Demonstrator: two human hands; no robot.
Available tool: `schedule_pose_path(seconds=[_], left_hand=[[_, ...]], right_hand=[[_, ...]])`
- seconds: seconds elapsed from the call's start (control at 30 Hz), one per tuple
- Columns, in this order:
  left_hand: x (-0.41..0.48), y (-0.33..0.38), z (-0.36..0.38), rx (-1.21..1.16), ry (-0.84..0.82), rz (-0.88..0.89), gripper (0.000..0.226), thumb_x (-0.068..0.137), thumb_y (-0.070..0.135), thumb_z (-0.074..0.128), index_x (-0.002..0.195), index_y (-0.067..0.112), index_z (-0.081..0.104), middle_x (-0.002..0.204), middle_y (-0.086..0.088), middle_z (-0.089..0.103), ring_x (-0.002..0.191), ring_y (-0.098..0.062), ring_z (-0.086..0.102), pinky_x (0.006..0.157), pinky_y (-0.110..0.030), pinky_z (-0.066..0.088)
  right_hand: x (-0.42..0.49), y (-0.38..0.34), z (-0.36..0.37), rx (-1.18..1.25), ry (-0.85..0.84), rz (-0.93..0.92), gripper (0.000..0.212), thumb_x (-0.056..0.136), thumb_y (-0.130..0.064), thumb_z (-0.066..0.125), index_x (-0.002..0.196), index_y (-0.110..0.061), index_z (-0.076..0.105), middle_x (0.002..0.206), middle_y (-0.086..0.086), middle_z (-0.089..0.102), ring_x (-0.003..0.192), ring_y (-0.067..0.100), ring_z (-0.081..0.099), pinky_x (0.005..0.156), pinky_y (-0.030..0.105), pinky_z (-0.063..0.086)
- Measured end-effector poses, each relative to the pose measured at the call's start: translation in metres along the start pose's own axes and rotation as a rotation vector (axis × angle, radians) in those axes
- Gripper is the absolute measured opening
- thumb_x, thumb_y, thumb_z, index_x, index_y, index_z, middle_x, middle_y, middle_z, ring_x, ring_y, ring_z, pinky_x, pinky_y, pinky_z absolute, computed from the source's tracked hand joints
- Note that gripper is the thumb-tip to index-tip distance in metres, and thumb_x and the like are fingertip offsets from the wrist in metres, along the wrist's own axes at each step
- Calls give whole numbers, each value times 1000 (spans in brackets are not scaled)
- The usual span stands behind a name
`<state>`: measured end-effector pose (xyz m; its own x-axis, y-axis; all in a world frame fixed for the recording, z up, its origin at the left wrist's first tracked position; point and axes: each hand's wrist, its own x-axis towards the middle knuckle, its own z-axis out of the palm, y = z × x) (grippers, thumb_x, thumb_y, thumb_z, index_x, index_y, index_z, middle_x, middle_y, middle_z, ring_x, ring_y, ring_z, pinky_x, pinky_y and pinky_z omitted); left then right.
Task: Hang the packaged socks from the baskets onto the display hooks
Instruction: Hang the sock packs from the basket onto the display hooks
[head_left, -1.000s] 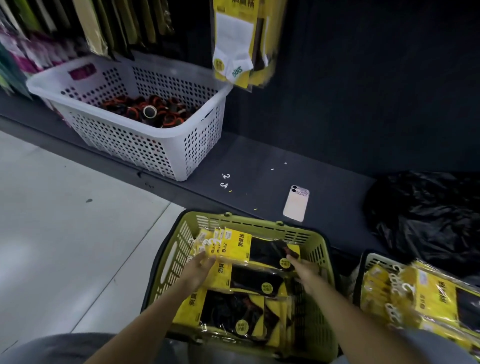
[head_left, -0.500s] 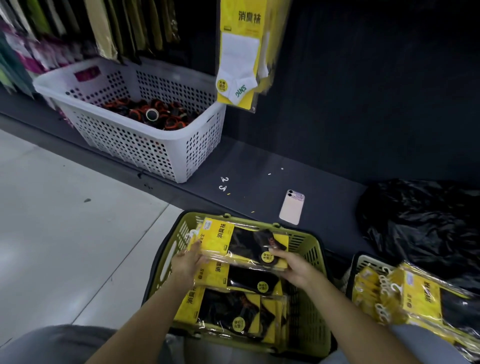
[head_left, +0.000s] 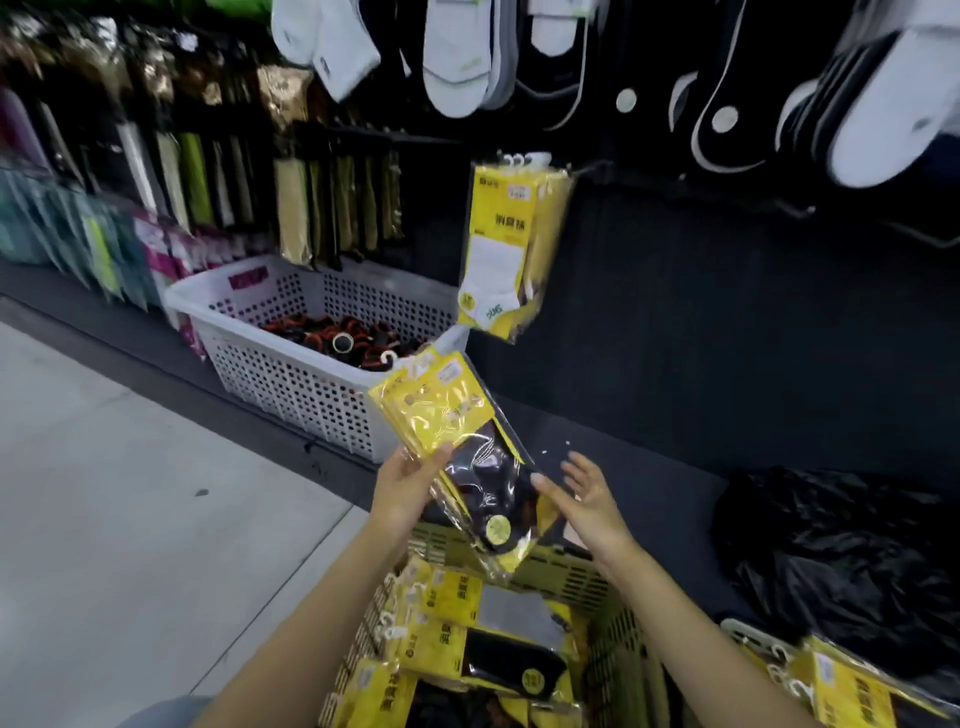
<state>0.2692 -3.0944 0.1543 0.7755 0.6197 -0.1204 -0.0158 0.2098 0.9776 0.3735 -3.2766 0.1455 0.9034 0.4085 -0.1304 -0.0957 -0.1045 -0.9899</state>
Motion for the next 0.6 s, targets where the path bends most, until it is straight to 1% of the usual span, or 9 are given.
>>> schedule_pose_path(seconds=[0.03, 0.1, 0.2, 0.27, 0.33, 0.4, 0.47, 0.53, 0.6], left_hand=[[1, 13, 2, 49, -17, 40, 20, 86, 28, 66, 103, 17, 65, 95, 1, 72, 83, -6, 69, 75, -20, 54], [5, 30, 5, 95, -84, 105, 7, 87, 24, 65, 94, 25, 65, 86, 10, 71, 71, 4, 67, 62, -10, 51], [11, 51, 11, 122, -138, 161, 11, 86, 24, 66, 91, 33, 62, 84, 17, 70, 74, 5, 67, 60, -8, 50], [17, 61, 13, 111, -121, 189, 15, 82, 27, 70, 94, 32, 63, 81, 18, 72, 76, 4, 68, 59, -10, 51], [21, 69, 14, 81, -90, 187, 21, 77, 28, 74, 96, 29, 65, 83, 14, 73, 78, -1, 70, 59, -12, 52], [31, 78, 13, 95, -79, 221, 28, 75, 33, 75, 100, 25, 65, 87, 12, 73, 79, -1, 69, 59, -11, 51], [34, 83, 12, 103, -67, 229, 22, 81, 41, 66, 99, 28, 64, 86, 18, 71, 76, 10, 65, 58, -4, 46], [45, 89, 7, 115, -84, 252, 12, 90, 44, 51, 88, 34, 58, 74, 28, 66, 69, 18, 58, 56, 1, 40], [55, 101, 3, 120, -73, 269, 16, 91, 47, 46, 80, 36, 50, 72, 26, 57, 68, 14, 52, 61, -2, 38]], right_hand=[[4, -15, 5, -5, -12, -69, 64, 84, -22, 71, 138, -15, 40, 139, 1, 45, 131, 17, 42, 112, 36, 34], [11, -44, 16, -22, -50, -173, 52, 85, -21, 70, 132, -14, 48, 129, 0, 55, 121, 13, 51, 103, 25, 41], [18, -79, 36, 14, -43, -280, 28, 84, -16, 70, 110, -15, 60, 100, -3, 66, 92, 6, 63, 77, 11, 49], [23, -92, 44, 51, -41, -313, 13, 83, -13, 70, 94, -15, 62, 89, -4, 68, 78, 1, 65, 72, 11, 51], [24, -100, 47, 74, -65, -310, 7, 84, -13, 69, 87, -13, 62, 88, -2, 70, 76, 0, 66, 70, 12, 51], [31, -106, 49, 117, -73, -306, 8, 85, -15, 68, 90, -10, 62, 91, 0, 72, 80, 5, 68, 70, 13, 52], [34, -108, 48, 166, -80, -268, 12, 87, -16, 66, 97, -9, 63, 93, 0, 74, 82, 9, 71, 68, 15, 53], [45, -112, 49, 167, -44, -257, 13, 88, -18, 64, 101, -13, 63, 93, 0, 75, 85, 11, 71, 70, 17, 54], [56, -122, 49, 151, -6, -257, 11, 91, -20, 62, 100, -16, 64, 94, 1, 75, 86, 12, 71, 73, 19, 54]])
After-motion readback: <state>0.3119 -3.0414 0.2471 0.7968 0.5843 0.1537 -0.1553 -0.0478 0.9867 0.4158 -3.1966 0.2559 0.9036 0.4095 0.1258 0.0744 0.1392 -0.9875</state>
